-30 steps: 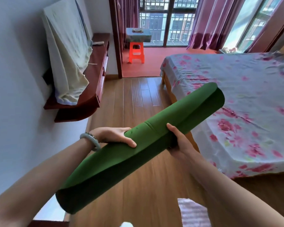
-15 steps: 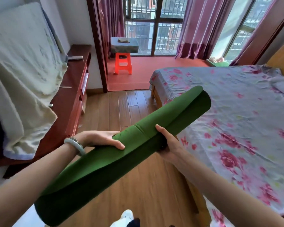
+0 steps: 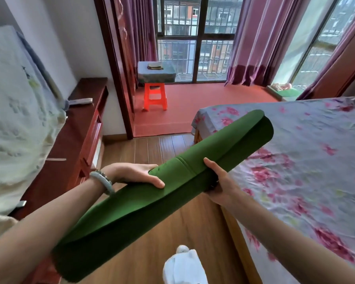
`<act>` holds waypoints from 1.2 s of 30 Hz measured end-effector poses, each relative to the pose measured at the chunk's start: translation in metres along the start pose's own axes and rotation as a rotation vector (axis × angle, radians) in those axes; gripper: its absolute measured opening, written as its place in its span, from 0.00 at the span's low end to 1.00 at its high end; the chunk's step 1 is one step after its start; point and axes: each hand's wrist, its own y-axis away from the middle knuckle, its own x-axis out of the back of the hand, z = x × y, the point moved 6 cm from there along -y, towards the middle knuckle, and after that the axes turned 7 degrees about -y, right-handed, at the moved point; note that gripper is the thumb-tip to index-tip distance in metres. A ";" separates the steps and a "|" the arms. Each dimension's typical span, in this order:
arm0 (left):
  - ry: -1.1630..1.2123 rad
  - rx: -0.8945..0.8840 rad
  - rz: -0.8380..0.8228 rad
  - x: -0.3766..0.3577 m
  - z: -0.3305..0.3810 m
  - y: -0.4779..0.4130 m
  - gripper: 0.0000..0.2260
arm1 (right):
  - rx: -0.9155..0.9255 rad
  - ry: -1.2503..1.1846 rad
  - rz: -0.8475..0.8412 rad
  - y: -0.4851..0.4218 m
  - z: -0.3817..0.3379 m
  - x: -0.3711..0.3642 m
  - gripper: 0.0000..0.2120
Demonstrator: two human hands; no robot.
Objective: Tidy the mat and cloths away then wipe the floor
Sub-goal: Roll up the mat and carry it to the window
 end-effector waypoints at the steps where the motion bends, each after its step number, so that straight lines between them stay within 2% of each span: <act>1: -0.005 0.008 0.006 0.022 0.004 -0.015 0.46 | -0.003 -0.003 0.004 -0.023 -0.013 -0.009 0.27; 4: -0.012 0.031 0.034 0.090 0.015 -0.060 0.45 | -0.013 -0.023 -0.031 -0.086 -0.055 -0.044 0.20; 8: -0.017 0.060 0.064 0.171 0.029 -0.109 0.39 | -0.014 0.002 -0.046 -0.162 -0.100 -0.090 0.27; 11: 0.003 0.073 0.071 0.226 0.028 -0.145 0.35 | -0.025 0.014 -0.050 -0.218 -0.126 -0.122 0.27; 16: -0.009 0.071 0.060 0.319 0.021 -0.209 0.41 | -0.046 0.021 -0.056 -0.312 -0.161 -0.172 0.27; 18: -0.012 0.052 0.044 0.363 0.020 -0.239 0.44 | -0.052 0.012 -0.060 -0.355 -0.177 -0.194 0.24; 21: -0.023 0.036 0.024 0.437 0.026 -0.283 0.41 | -0.038 -0.007 -0.034 -0.422 -0.205 -0.232 0.18; 24: -0.048 0.027 0.017 0.513 0.035 -0.321 0.42 | -0.009 -0.026 0.003 -0.482 -0.235 -0.272 0.23; 26: -0.058 0.020 0.017 0.559 0.044 -0.344 0.38 | 0.018 -0.053 0.014 -0.518 -0.256 -0.297 0.25; 28: -0.038 0.007 0.001 0.599 0.055 -0.366 0.26 | 0.033 -0.076 0.012 -0.550 -0.277 -0.317 0.25; 29: -0.030 0.007 -0.004 0.617 0.059 -0.377 0.25 | 0.038 -0.088 0.016 -0.565 -0.287 -0.326 0.25; 32: -0.092 -0.015 -0.004 0.672 0.066 -0.417 0.35 | 0.043 -0.111 0.047 -0.615 -0.314 -0.346 0.30; 34: -0.098 -0.027 -0.010 0.708 0.068 -0.447 0.33 | 0.042 -0.135 0.052 -0.653 -0.331 -0.362 0.31; 36: -0.097 -0.036 -0.011 0.747 0.073 -0.476 0.31 | 0.037 -0.139 0.040 -0.693 -0.350 -0.380 0.25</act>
